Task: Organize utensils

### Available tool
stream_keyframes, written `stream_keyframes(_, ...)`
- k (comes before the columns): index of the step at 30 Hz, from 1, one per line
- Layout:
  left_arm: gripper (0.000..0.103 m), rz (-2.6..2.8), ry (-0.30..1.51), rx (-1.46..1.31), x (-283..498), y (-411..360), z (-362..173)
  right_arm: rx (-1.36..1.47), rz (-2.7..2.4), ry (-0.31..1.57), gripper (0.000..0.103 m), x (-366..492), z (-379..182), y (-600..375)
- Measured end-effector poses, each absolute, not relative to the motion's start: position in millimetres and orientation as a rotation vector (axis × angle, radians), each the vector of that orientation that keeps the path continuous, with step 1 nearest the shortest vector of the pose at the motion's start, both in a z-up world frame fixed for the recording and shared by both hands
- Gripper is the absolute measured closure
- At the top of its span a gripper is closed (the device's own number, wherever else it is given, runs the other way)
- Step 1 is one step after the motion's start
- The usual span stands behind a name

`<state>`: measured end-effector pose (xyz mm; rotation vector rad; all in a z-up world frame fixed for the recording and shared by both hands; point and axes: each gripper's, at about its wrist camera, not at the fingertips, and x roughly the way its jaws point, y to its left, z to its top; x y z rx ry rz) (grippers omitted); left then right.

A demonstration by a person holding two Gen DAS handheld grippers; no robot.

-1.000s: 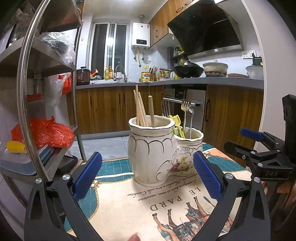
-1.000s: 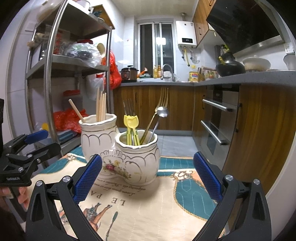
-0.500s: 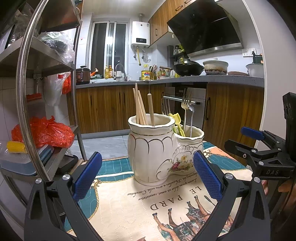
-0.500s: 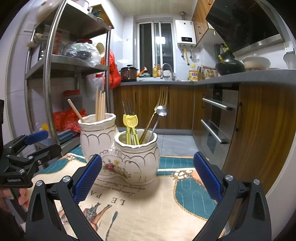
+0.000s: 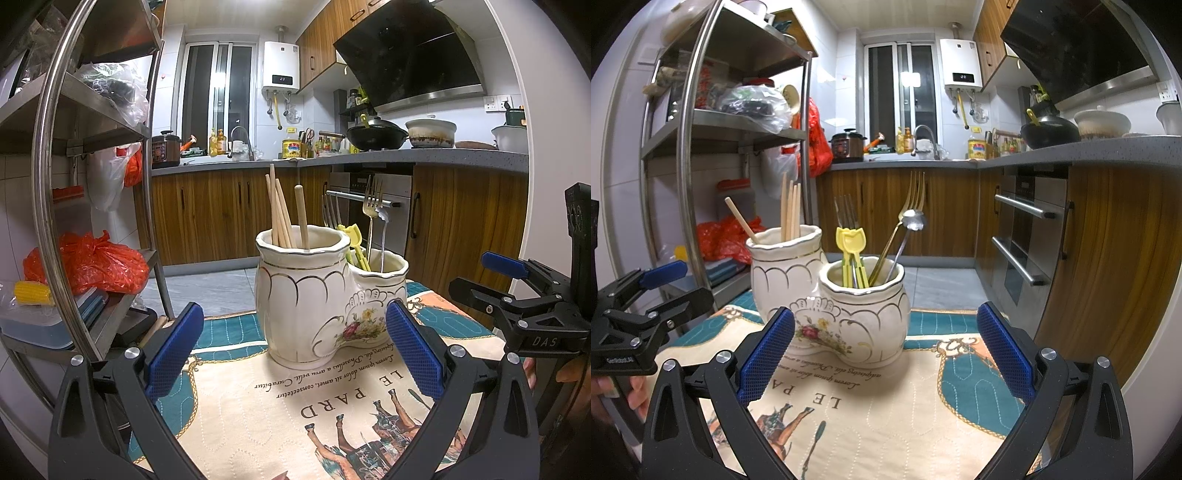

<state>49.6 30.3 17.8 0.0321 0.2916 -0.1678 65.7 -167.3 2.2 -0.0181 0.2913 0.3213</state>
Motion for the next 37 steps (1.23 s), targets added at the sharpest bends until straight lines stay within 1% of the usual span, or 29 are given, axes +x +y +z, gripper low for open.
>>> stream_keyframes(37,0.006,-0.132,0.301,0.028,50.1,38.6,14.4,-0.016,0.290,0.292,0.005,67.4,1.8,-169.3)
